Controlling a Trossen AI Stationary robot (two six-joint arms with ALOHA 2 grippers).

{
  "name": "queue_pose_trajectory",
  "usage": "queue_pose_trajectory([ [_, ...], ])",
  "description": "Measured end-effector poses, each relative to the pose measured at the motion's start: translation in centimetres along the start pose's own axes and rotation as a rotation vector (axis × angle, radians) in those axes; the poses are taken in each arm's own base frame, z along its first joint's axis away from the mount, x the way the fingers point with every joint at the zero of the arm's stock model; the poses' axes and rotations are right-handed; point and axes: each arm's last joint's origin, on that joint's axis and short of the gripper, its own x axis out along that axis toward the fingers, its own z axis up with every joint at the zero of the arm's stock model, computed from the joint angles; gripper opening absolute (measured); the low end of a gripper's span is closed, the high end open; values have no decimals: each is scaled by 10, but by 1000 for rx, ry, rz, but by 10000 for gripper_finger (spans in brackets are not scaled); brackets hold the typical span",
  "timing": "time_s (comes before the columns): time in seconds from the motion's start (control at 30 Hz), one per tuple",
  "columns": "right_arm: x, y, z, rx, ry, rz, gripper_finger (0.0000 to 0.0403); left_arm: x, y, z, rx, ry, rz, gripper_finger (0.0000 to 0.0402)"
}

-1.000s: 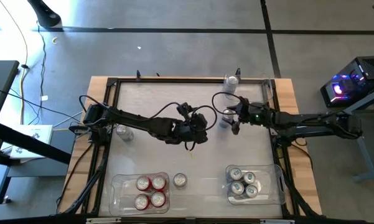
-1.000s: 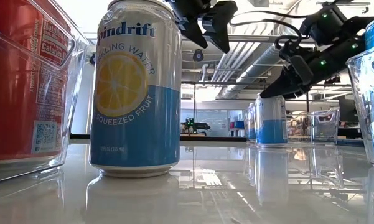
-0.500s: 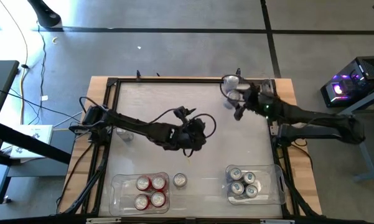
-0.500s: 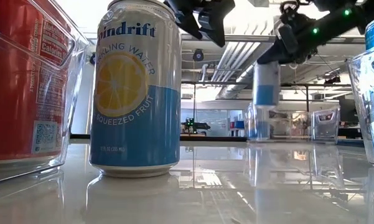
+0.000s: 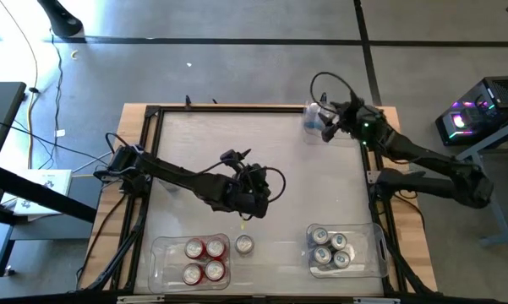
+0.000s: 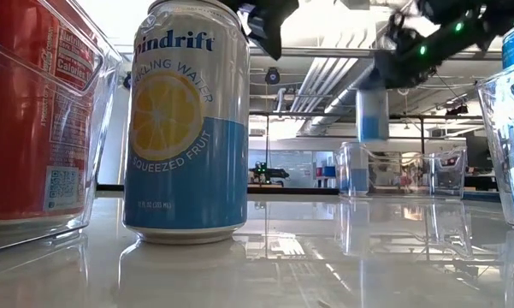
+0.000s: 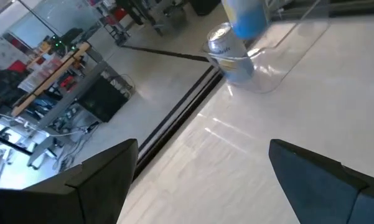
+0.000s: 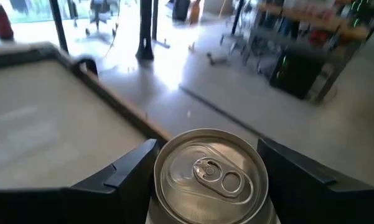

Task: Sort soda cans
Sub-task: Put the top right white soda can into the top right transparent bin

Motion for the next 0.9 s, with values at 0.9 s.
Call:
queue_pose_trajectory([
  [0.9, 75, -2, -64, 98, 240, 126, 252, -10, -4, -2, -22, -4, -37, 358],
])
